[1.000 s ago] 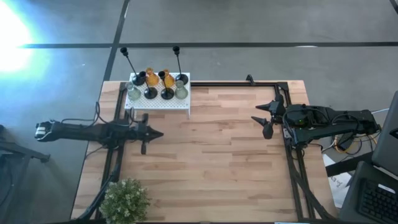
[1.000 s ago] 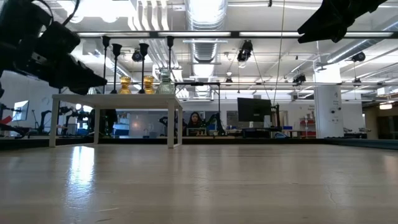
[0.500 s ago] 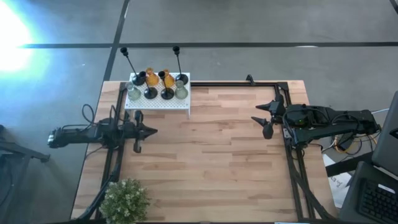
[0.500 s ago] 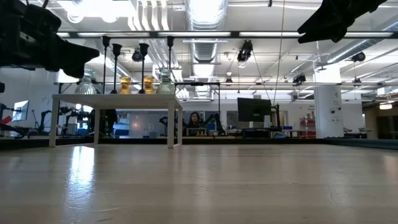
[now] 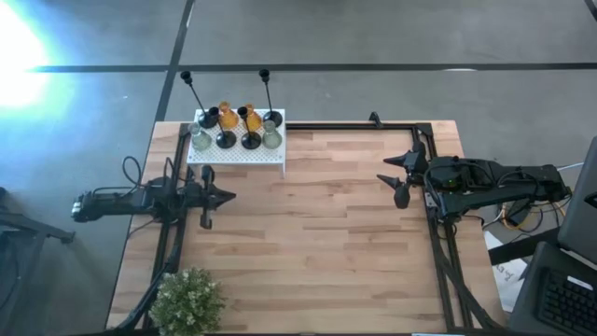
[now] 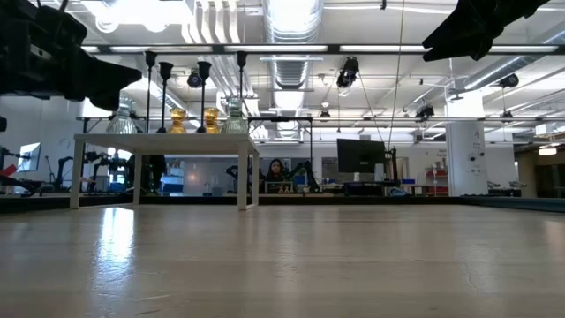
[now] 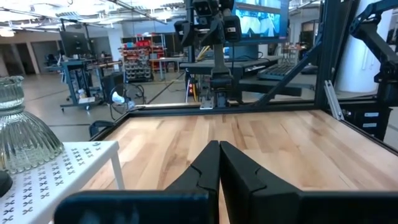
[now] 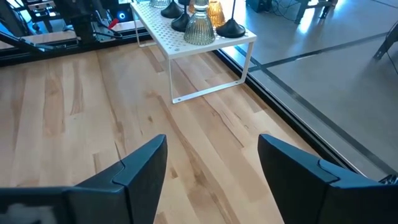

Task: Pick & Place candle stick holders
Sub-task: Return to Home Position

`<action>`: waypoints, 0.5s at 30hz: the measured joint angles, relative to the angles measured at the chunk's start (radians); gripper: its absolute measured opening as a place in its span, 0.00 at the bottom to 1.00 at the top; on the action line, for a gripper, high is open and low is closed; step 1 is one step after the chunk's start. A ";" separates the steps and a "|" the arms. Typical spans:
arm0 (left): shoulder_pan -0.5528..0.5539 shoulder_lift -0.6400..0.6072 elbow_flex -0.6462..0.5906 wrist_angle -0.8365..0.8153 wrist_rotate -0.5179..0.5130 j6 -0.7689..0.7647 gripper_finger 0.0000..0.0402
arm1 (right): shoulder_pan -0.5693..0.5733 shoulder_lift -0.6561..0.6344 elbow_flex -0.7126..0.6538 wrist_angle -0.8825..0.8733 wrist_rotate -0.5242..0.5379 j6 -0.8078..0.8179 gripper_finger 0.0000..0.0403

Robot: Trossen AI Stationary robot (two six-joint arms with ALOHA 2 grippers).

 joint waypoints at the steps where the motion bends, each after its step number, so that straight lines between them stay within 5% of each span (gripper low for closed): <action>1: 0.000 0.001 0.000 -0.005 0.000 0.000 0.04 | 0.000 0.000 0.000 0.000 0.000 0.000 0.60; 15: 0.000 0.006 0.000 -0.008 0.001 0.000 0.04 | 0.000 -0.012 -0.018 0.037 -0.002 0.006 0.63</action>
